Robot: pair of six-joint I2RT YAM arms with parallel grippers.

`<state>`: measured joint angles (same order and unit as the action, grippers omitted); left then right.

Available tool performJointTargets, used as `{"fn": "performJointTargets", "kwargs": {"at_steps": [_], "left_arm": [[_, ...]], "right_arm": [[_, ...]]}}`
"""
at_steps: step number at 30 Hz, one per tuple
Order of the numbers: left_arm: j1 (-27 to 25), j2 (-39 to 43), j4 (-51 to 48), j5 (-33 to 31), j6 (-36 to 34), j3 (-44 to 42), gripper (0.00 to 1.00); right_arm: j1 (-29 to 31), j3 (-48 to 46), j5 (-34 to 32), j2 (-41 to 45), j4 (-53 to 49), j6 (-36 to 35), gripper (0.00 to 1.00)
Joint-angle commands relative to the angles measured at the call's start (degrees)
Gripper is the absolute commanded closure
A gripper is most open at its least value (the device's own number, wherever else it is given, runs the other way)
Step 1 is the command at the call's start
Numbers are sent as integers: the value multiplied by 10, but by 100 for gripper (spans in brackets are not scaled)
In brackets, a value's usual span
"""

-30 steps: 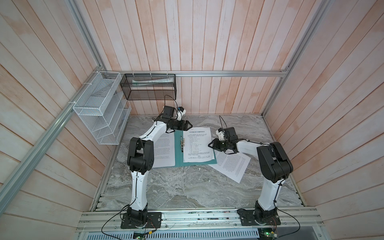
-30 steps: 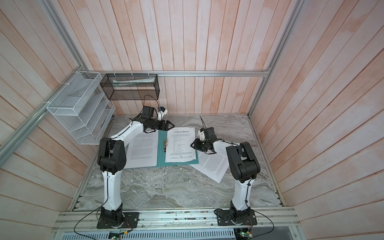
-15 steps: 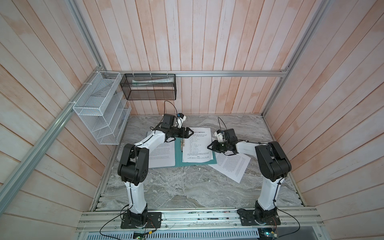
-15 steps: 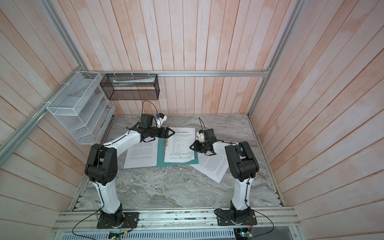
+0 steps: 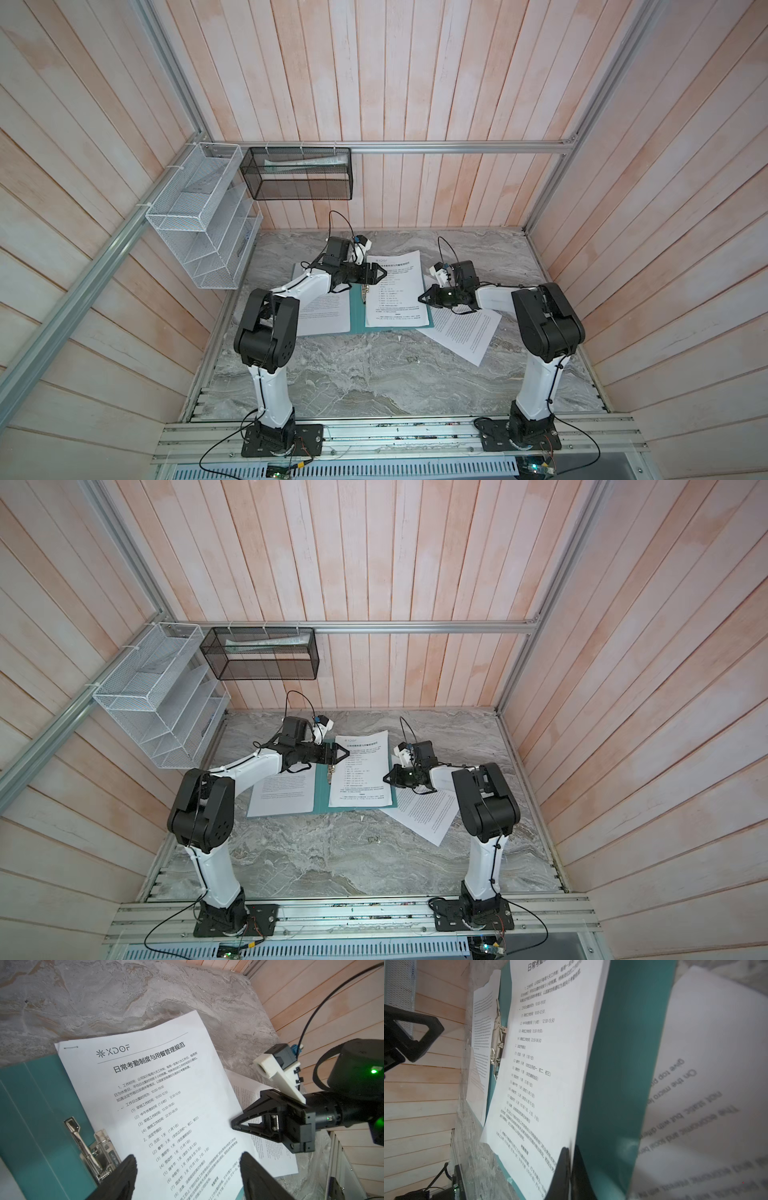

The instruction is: Put the files into the folder

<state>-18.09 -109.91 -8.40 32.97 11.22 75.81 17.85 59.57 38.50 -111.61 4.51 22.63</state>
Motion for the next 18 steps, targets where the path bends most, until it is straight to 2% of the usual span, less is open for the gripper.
{"fn": "performJointTargets", "kwargs": {"at_steps": [1,8,17,18], "left_arm": [[-2,15,15,-1,4,-10,20],[-3,3,19,1,6,-5,20],[-5,-6,18,2,6,-1,20],[-5,-6,18,2,7,-1,20]], "right_arm": [[-6,21,12,-2,-33,-48,100],[-7,63,4,-33,-56,-40,100],[7,64,-1,-44,-45,-17,100],[7,63,-4,-40,-44,-14,95]]}}
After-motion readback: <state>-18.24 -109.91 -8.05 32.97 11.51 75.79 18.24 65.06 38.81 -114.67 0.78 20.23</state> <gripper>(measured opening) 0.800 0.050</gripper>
